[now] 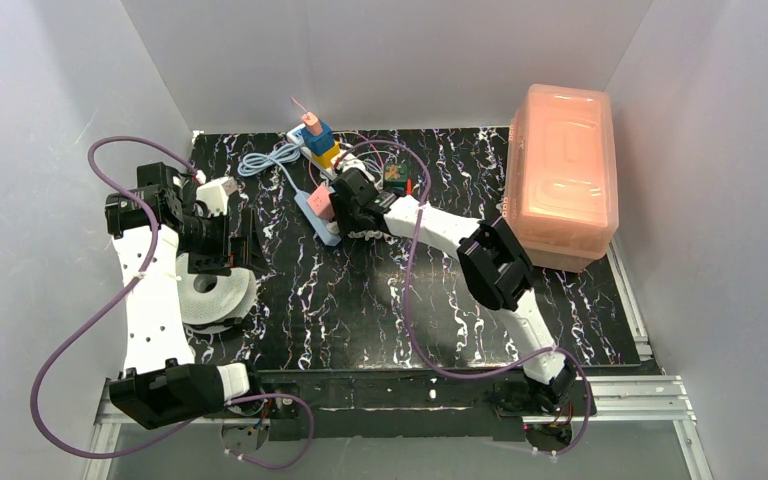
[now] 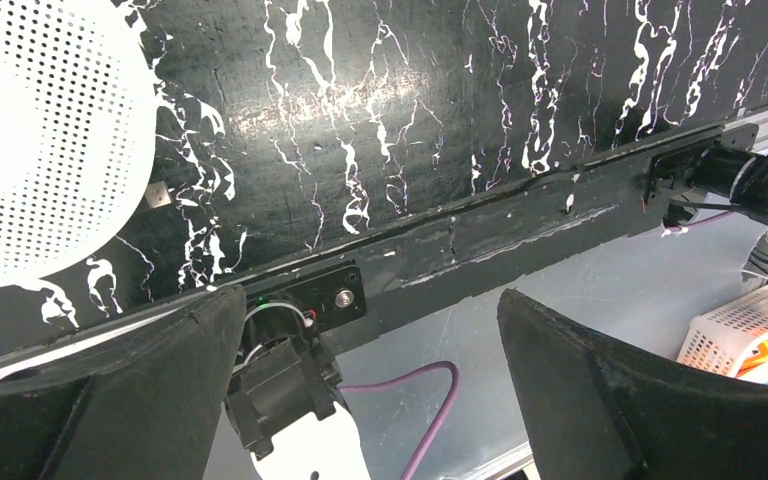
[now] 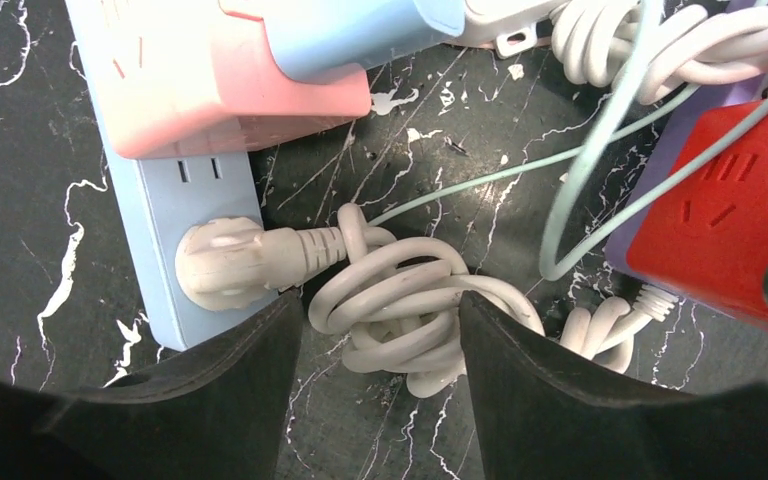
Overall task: Pull the plug off the socket
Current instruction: Move the socket to the center of the board.
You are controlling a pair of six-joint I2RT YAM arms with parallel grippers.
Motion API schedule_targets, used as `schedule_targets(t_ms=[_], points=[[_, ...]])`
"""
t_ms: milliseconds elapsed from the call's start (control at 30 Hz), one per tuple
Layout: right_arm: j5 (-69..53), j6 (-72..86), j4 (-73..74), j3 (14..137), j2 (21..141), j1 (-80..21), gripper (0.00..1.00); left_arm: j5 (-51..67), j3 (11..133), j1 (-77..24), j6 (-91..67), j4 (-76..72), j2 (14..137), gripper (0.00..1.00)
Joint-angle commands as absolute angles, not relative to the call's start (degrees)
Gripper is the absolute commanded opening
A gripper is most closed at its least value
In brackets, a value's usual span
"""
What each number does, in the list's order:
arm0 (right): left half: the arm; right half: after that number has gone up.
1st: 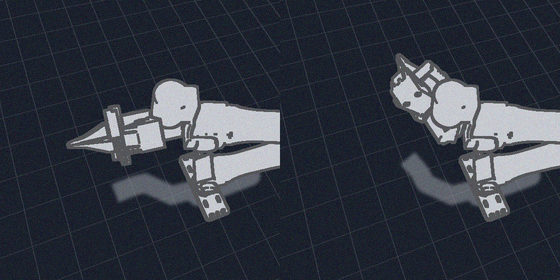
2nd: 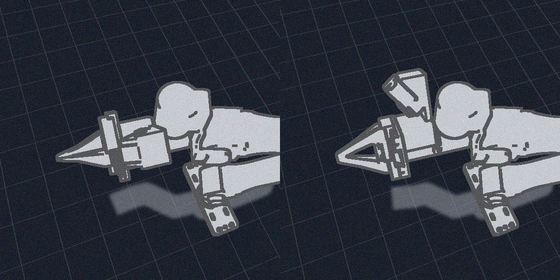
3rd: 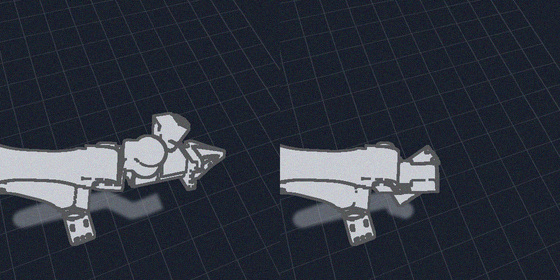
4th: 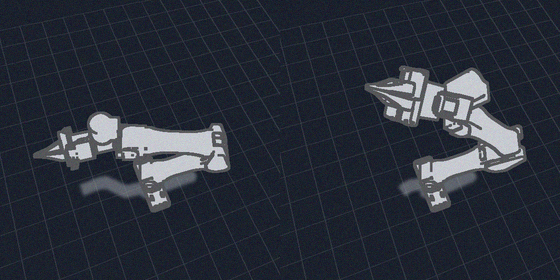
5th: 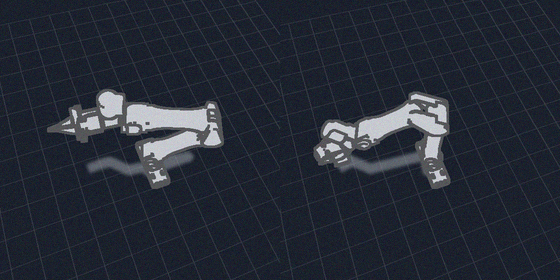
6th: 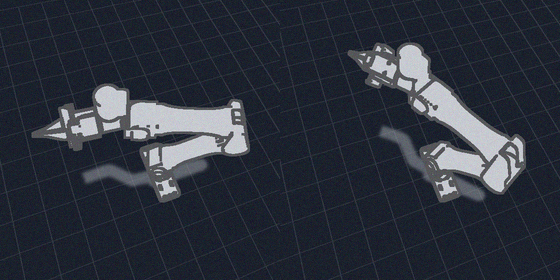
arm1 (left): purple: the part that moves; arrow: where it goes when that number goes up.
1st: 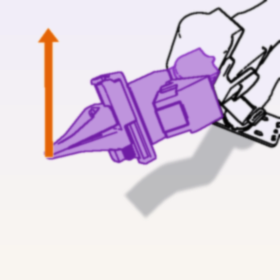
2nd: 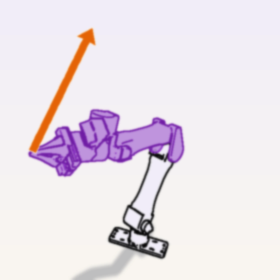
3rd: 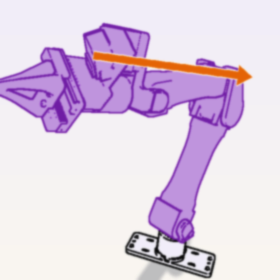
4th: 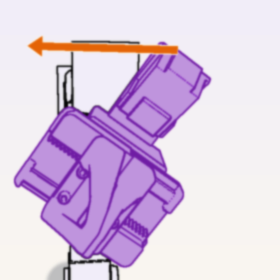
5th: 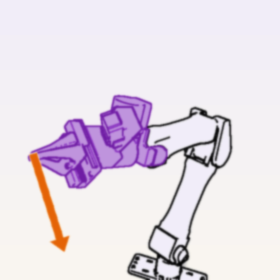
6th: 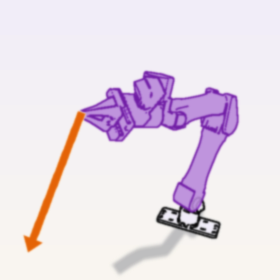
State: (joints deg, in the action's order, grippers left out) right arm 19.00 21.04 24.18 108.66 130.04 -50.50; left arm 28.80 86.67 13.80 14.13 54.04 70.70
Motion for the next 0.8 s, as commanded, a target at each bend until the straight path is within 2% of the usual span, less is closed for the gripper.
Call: schedule_targets(t_ms=[0, 167, 333, 533, 767], points=[[15.6, 21.6, 21.5, 99.2, 125.7, -50.3, 0.64, 28.4, 85.5, 14.2, 14.0, 62.2, 70.8, 0.98], [14.2, 21.4, 19.7, 90.2, 121.1, -50.3, 0.5, 28.0, 85.2, 14.2, 13.3, 61.3, 71.5, 0.98], [13.2, 22.3, 17.6, 81.0, 115.3, -50.4, 0.45, 26.8, 84.9, 14.1, 12.7, 60.2, 71.6, 0.98], [14.3, 24.2, 16.3, 73.1, 109.5, -51.1, 0.44, 27.3, 84.4, 14.2, 12.5, 59.8, 71.0, 0.98], [16.2, 23.4, 18.5, 77.7, 107.0, -52.2, 0.47, 27.9, 83.6, 14.1, 13.1, 59.8, 70.3, 0.98]])
